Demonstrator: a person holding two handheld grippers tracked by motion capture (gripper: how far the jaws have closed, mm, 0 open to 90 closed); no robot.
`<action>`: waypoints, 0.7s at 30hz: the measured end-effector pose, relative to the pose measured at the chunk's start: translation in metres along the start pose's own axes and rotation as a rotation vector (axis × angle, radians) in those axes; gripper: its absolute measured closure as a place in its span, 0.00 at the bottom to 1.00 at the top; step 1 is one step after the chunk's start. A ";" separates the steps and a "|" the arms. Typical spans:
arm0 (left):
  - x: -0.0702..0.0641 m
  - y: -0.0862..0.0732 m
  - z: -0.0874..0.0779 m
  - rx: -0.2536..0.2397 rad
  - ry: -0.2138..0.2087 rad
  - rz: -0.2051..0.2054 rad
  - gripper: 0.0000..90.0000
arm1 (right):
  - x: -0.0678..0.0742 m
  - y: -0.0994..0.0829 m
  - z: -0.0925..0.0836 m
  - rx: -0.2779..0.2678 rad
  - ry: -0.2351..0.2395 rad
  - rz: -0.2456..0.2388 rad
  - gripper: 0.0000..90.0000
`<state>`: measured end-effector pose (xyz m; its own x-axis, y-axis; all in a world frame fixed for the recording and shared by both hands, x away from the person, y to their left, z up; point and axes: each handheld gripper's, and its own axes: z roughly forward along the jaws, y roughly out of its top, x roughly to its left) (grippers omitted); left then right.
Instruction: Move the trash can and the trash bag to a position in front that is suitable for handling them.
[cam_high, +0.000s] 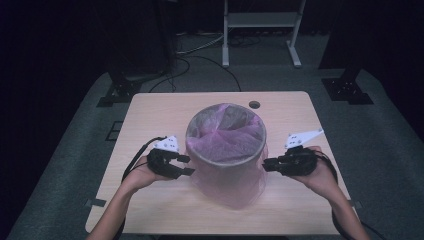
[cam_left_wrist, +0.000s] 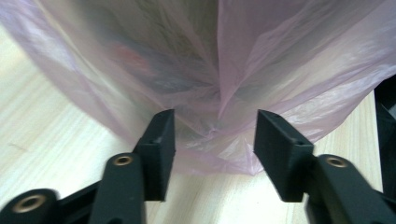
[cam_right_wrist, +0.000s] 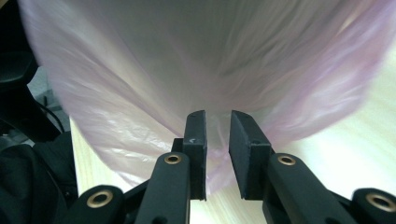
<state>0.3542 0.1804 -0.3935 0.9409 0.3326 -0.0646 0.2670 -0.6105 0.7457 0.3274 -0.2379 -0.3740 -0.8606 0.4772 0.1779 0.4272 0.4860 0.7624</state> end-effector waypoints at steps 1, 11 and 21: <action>-0.001 0.000 -0.003 -0.009 0.004 -0.004 0.47 | 0.001 0.003 -0.006 -0.002 -0.001 -0.005 0.85; -0.013 -0.003 -0.018 -0.032 0.031 -0.022 0.30 | 0.031 0.088 -0.041 -0.042 -0.008 -0.129 0.88; -0.022 -0.009 -0.025 -0.115 0.049 -0.032 0.22 | 0.023 0.159 0.048 0.193 -0.024 -0.201 0.90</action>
<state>0.3263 0.1963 -0.3824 0.9202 0.3869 -0.0598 0.2687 -0.5129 0.8153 0.3885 -0.1148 -0.2785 -0.9276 0.3731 0.0182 0.2950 0.7020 0.6482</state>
